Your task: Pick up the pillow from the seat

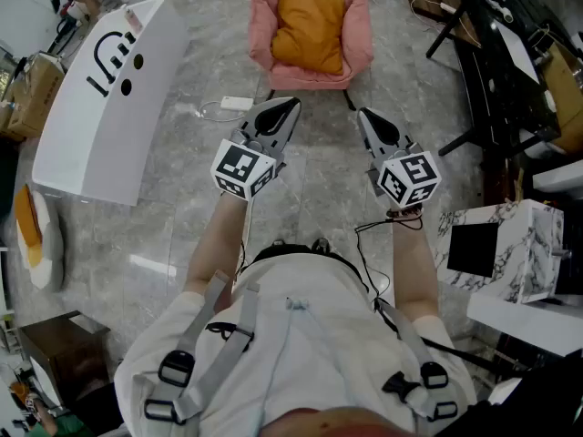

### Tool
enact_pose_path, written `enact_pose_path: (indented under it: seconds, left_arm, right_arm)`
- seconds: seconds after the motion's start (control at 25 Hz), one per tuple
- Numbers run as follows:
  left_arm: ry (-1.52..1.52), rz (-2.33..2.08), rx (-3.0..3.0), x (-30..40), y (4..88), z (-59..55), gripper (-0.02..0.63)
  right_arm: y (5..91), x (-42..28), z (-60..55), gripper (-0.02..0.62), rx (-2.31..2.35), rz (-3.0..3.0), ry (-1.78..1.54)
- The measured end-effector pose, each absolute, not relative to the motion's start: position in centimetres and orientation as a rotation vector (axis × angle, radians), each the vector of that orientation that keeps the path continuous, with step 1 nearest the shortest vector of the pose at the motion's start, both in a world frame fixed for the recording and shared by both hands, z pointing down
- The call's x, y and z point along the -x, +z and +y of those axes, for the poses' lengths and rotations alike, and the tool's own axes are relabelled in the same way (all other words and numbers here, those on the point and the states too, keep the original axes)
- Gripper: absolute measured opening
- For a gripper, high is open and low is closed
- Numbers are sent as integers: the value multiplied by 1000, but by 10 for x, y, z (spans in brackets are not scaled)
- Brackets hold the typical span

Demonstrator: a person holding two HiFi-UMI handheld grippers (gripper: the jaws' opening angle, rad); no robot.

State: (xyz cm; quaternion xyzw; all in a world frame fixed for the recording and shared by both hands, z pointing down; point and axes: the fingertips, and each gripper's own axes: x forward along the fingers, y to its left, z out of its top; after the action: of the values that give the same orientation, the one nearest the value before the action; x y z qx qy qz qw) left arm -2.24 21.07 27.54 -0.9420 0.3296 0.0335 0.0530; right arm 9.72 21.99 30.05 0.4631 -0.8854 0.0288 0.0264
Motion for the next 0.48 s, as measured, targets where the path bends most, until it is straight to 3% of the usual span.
enact_pose_path:
  seconds: [0.48]
  left_arm:
    - [103,971,2866,26,277,203,8]
  right_arm:
    - [302,-88,212,14,-1451,-2750,91]
